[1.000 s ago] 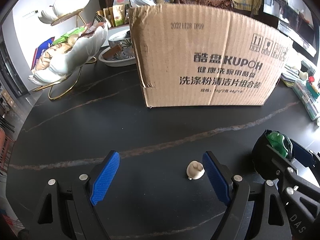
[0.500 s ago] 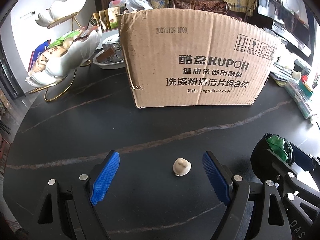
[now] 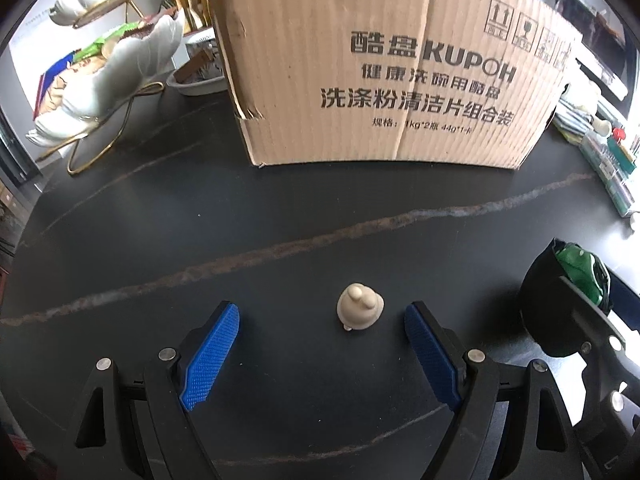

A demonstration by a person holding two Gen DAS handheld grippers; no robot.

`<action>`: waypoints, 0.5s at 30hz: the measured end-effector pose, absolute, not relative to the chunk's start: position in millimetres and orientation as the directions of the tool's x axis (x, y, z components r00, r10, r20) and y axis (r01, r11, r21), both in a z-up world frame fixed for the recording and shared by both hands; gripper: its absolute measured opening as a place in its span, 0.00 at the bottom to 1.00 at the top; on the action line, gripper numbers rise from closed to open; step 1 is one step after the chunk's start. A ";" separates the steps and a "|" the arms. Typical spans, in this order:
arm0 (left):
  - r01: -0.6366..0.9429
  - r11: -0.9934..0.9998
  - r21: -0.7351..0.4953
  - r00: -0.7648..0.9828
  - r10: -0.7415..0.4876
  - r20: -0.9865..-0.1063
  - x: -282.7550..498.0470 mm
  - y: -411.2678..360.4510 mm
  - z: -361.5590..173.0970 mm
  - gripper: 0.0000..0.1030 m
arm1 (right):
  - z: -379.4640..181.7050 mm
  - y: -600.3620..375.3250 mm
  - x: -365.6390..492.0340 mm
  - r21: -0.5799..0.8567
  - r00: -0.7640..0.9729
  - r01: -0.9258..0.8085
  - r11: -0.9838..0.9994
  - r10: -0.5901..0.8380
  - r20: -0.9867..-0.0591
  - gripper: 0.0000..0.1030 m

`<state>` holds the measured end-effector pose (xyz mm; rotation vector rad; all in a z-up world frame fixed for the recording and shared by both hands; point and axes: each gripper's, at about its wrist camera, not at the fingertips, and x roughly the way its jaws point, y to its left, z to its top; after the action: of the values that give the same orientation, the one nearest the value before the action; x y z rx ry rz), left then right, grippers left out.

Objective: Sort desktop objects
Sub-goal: 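Close the left gripper on the small white figurine while the right gripper holds the green ball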

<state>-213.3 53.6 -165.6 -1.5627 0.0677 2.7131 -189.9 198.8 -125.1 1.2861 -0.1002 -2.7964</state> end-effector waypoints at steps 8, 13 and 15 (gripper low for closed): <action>-0.029 -0.999 0.023 -0.503 -0.006 -0.864 -214.5 53.7 -168.4 0.80 | -126.0 197.2 -188.5 0.075 -0.654 0.031 -0.997 -0.077 -0.752 0.56; -0.029 -0.999 0.019 -0.504 -0.001 -0.863 -214.2 52.6 -169.9 0.81 | -126.5 195.9 -188.4 0.068 -0.655 0.032 -0.997 -0.072 -0.753 0.56; -0.035 -0.999 0.022 -0.503 -0.001 -0.864 -216.7 51.1 -170.1 0.81 | -126.4 195.4 -188.6 0.064 -0.655 0.033 -0.997 -0.070 -0.753 0.56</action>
<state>-216.7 51.1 -170.1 -1.5558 0.0563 2.7064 -188.6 195.4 -126.4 1.2791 -0.0689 -2.8059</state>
